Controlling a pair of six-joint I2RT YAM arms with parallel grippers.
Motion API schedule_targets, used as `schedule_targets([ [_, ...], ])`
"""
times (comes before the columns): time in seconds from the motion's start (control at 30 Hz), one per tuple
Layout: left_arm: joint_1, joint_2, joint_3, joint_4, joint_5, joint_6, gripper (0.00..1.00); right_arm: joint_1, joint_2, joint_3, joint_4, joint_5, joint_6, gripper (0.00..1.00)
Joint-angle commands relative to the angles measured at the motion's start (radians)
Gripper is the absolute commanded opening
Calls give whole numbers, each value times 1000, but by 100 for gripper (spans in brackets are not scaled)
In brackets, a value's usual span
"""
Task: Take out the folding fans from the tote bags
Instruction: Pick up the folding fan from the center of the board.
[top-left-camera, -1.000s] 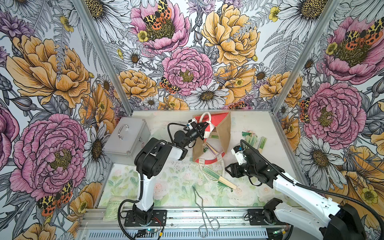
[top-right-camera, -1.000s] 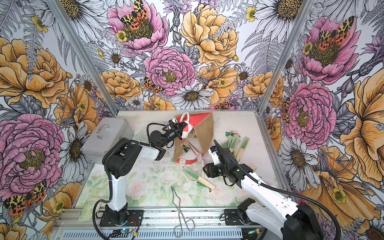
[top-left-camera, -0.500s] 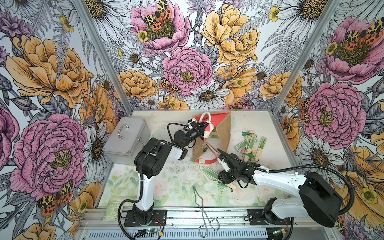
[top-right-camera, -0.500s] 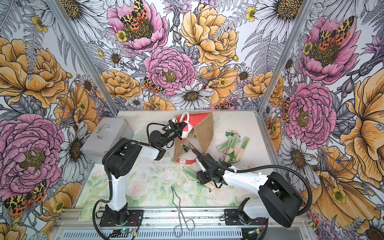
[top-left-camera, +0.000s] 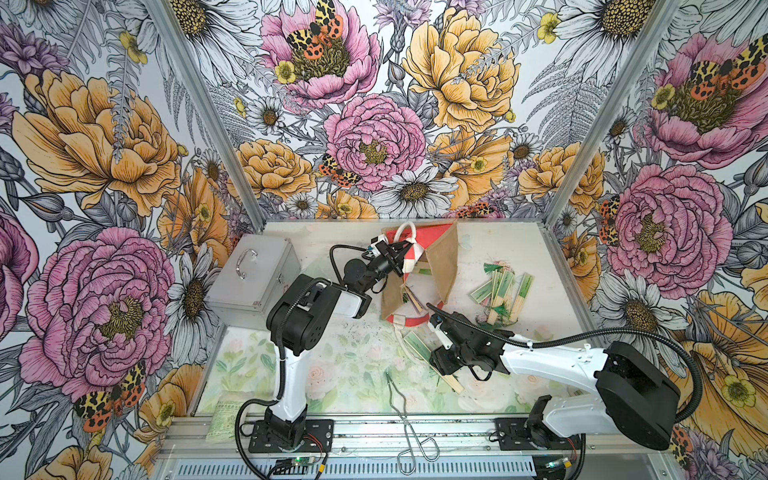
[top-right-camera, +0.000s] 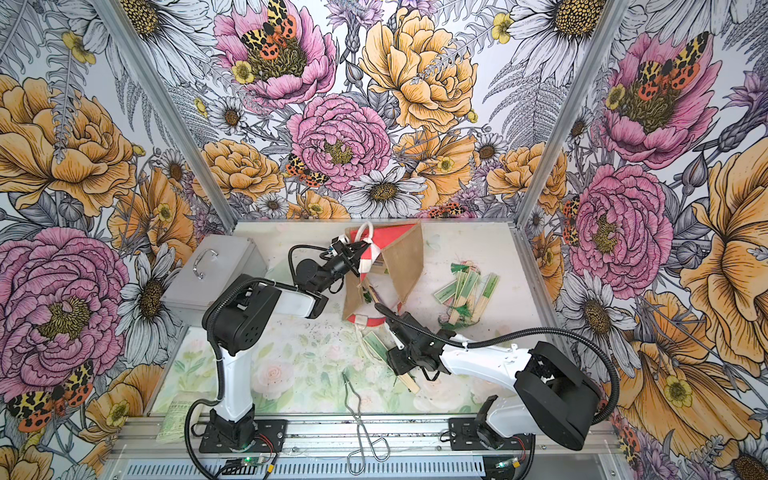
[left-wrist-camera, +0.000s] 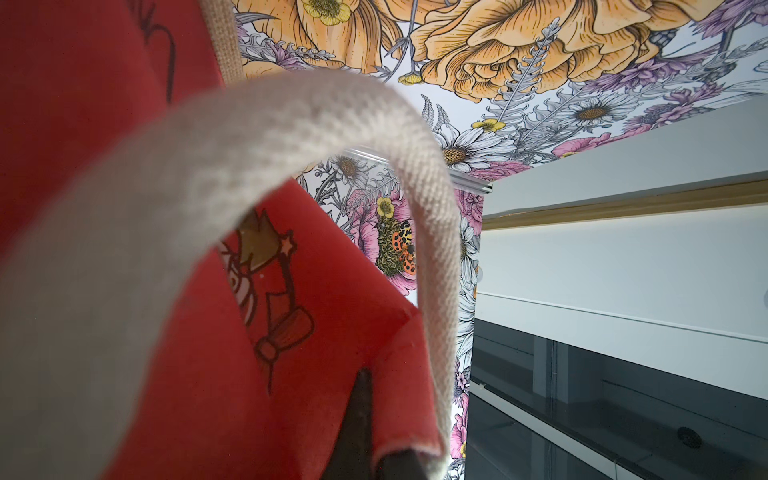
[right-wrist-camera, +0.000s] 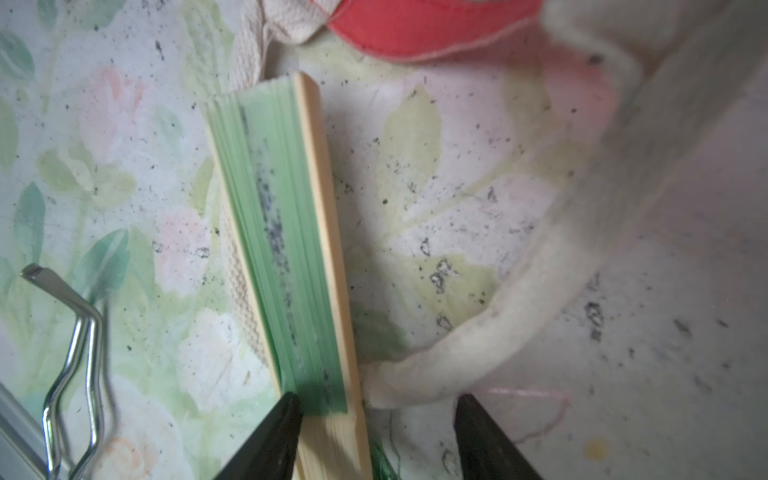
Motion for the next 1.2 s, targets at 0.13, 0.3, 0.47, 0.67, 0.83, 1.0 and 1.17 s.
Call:
schedule_targets([
  [0.13,22,0,13,10,-4,-126,0,22,-11,21,-15,-80,46,63],
  [0.3,25,5,16,10,-5,-126,0,50,-27,19,-20,-67,63,64],
  [0.47,25,5,19,11,-7,-126,0,66,-67,11,-25,-44,83,64],
  [0.67,20,2,30,10,-9,-126,0,87,1,26,-26,22,94,63],
  [0.83,20,-3,27,10,-10,-126,0,139,115,72,-29,107,106,58],
  [1.0,25,-3,21,11,-9,-126,0,172,154,92,-34,133,131,31],
  [1.17,39,-6,15,11,-6,-126,0,174,83,80,-40,118,141,13],
])
